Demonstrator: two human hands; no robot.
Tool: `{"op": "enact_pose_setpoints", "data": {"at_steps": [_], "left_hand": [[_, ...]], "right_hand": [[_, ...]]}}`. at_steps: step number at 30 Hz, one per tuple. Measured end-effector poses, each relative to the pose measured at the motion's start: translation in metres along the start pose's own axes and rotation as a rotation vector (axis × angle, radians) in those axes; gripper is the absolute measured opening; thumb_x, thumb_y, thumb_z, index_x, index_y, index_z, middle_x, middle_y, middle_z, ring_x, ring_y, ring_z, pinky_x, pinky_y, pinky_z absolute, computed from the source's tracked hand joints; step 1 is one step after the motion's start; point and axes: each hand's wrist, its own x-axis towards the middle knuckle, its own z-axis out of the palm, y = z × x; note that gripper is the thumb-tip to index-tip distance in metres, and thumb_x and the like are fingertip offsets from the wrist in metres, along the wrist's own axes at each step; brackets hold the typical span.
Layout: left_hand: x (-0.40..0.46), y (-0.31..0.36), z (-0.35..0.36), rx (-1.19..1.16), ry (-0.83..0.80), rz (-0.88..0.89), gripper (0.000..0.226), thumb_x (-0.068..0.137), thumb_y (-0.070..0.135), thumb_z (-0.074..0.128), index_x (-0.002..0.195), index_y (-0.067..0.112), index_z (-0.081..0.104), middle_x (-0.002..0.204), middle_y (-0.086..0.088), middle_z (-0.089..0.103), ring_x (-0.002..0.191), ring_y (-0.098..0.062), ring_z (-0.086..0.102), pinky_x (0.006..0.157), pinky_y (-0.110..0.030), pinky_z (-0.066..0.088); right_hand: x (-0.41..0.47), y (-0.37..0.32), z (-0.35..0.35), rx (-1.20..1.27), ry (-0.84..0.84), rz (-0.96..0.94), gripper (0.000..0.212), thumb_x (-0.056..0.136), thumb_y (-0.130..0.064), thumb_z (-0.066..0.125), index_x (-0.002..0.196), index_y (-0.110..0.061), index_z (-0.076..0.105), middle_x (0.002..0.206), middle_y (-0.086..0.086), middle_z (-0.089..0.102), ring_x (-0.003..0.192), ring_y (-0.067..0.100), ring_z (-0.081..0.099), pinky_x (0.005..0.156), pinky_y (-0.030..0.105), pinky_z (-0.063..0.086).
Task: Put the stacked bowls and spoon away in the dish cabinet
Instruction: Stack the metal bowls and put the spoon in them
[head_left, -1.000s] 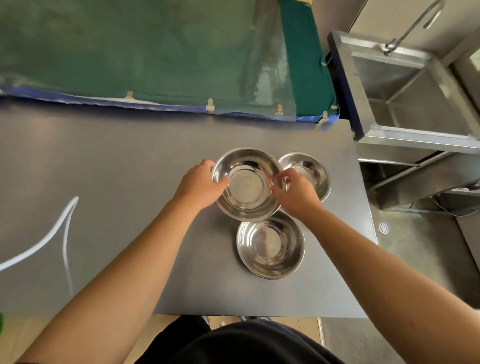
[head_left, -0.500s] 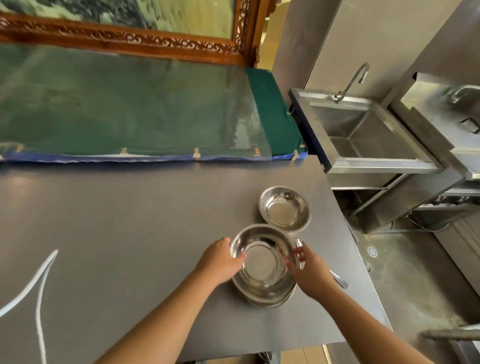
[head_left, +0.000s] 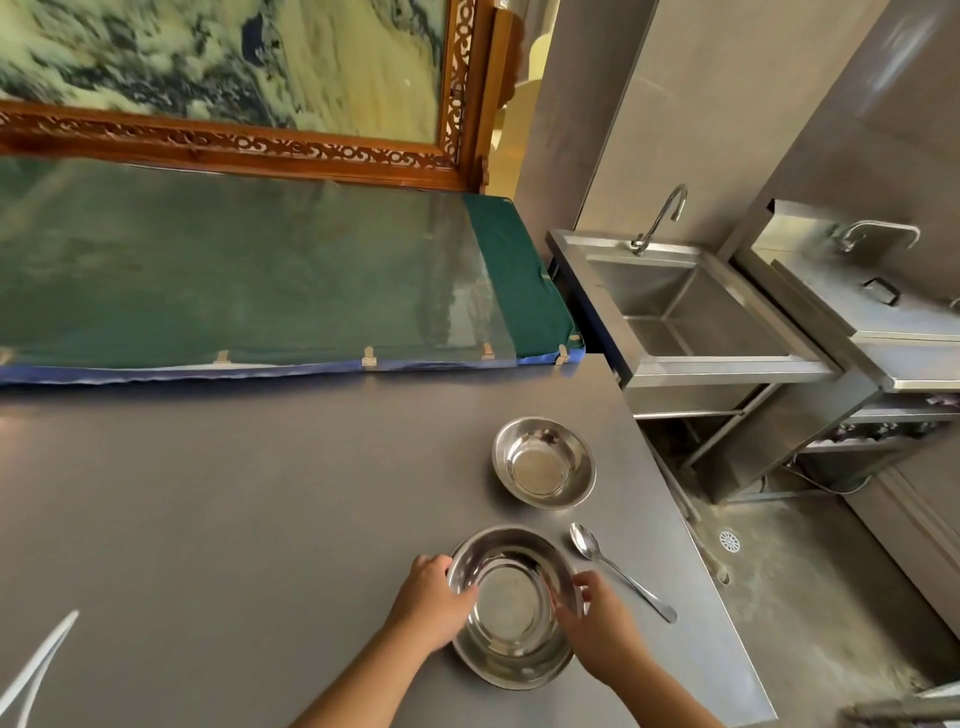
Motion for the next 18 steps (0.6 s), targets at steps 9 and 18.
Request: {"op": "enact_pose_setpoints", "data": {"at_steps": [9, 18], "left_hand": [[0.008, -0.01, 0.005, -0.004, 0.002, -0.057, 0.042, 0.082, 0.047, 0.062, 0.117, 0.024, 0.06, 0.12, 0.0, 0.054, 0.103, -0.019, 0.06, 0.085, -0.027, 0.046], [0.016, -0.011, 0.01, -0.094, -0.002, -0.062, 0.034, 0.081, 0.045, 0.063, 0.107, 0.023, 0.06, 0.099, 0.007, 0.066, 0.089, -0.014, 0.062, 0.076, -0.028, 0.05]], "right_hand": [[0.008, 0.003, 0.013, -0.015, -0.047, 0.031, 0.039, 0.091, -0.036, 0.064, 0.127, -0.023, 0.054, 0.117, 0.0, 0.068, 0.103, 0.023, 0.066, 0.077, 0.026, 0.044], [0.019, 0.004, 0.017, 0.007, -0.033, 0.081, 0.053, 0.093, -0.05, 0.062, 0.136, -0.02, 0.05, 0.123, 0.004, 0.066, 0.099, 0.022, 0.063, 0.077, 0.027, 0.044]]}}
